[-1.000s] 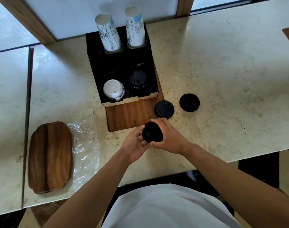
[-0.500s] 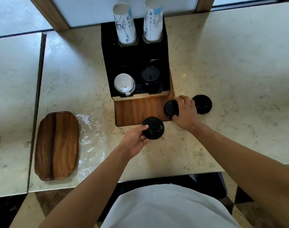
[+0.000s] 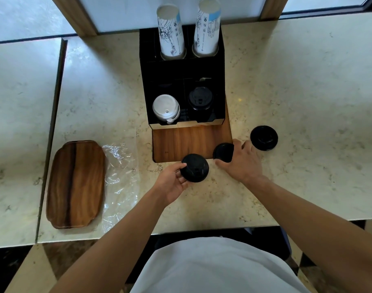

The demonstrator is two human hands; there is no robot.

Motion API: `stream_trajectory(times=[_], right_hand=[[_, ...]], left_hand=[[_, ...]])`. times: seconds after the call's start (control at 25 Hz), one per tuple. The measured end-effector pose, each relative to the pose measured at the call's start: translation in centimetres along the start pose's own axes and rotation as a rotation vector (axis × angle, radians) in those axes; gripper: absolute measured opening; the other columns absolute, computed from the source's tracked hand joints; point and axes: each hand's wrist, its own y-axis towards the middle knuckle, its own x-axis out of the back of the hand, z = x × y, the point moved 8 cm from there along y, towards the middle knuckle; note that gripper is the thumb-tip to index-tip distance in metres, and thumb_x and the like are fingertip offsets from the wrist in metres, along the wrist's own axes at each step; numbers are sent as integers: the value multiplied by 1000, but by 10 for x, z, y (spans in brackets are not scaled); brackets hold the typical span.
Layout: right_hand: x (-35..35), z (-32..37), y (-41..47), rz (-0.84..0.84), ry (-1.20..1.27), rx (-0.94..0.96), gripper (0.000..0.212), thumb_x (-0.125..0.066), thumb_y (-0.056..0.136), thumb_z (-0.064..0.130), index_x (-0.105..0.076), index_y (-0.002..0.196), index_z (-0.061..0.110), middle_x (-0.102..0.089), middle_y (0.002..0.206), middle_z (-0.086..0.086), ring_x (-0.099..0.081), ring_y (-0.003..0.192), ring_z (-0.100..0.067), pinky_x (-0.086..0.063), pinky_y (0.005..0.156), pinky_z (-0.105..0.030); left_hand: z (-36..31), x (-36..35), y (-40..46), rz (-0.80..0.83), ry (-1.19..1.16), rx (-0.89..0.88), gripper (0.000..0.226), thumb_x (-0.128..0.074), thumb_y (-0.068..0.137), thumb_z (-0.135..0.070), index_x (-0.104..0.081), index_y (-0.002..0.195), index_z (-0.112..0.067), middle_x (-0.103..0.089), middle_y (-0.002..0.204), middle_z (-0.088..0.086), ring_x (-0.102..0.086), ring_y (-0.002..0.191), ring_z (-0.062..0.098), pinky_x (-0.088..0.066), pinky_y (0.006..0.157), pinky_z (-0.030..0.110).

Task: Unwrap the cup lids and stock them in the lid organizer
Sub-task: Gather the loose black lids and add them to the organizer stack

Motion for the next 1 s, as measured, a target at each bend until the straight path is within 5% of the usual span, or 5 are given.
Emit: stream_trajectory(times=[0.24, 0.56, 0.68, 0.76, 1.0], right_hand=[[14, 29, -27, 3, 166, 2, 90, -46, 68, 92, -42, 134, 30, -55, 124, -9, -61, 108, -31, -51, 94, -45], [18, 71, -54, -54, 186, 23, 95, -38, 64, 103, -43, 115, 22, -65, 105, -1, -69, 88, -23, -56, 79, -40], [19, 73, -57, -67, 326, 57, 72, -48, 80, 88, -44, 108, 22, -65, 95, 3, -68, 79, -19, -54, 62, -27], [17, 72, -57, -64, 397, 84, 49, -52, 94, 68, -44, 106, 21, -65, 91, 3, -68, 76, -18, -43, 54, -19], [11, 53, -51, -24, 654, 20, 22, -53, 104, 36, -55, 110, 16, -66, 95, 0, -64, 80, -13, -41, 60, -15]], left_hand=[[2, -7, 2, 43, 29, 7, 29, -59, 99, -11, -59, 127, -5, -78, 108, 18, -76, 103, 33, -65, 76, 39], [4, -25, -5, 145, -73, 14, 37, -59, 95, -12, -64, 128, 3, -70, 127, 26, -70, 115, 40, -62, 84, 45], [4, -26, -11, 177, -87, 13, 42, -60, 95, -20, -62, 132, 0, -64, 133, 26, -65, 122, 42, -59, 97, 50], [3, -27, -13, 176, -82, -14, 43, -64, 94, -22, -60, 133, -3, -63, 131, 25, -66, 117, 40, -61, 91, 47], [3, -25, -13, 159, -20, -30, 36, -66, 91, -16, -65, 125, -2, -77, 107, 23, -74, 105, 37, -62, 90, 43]])
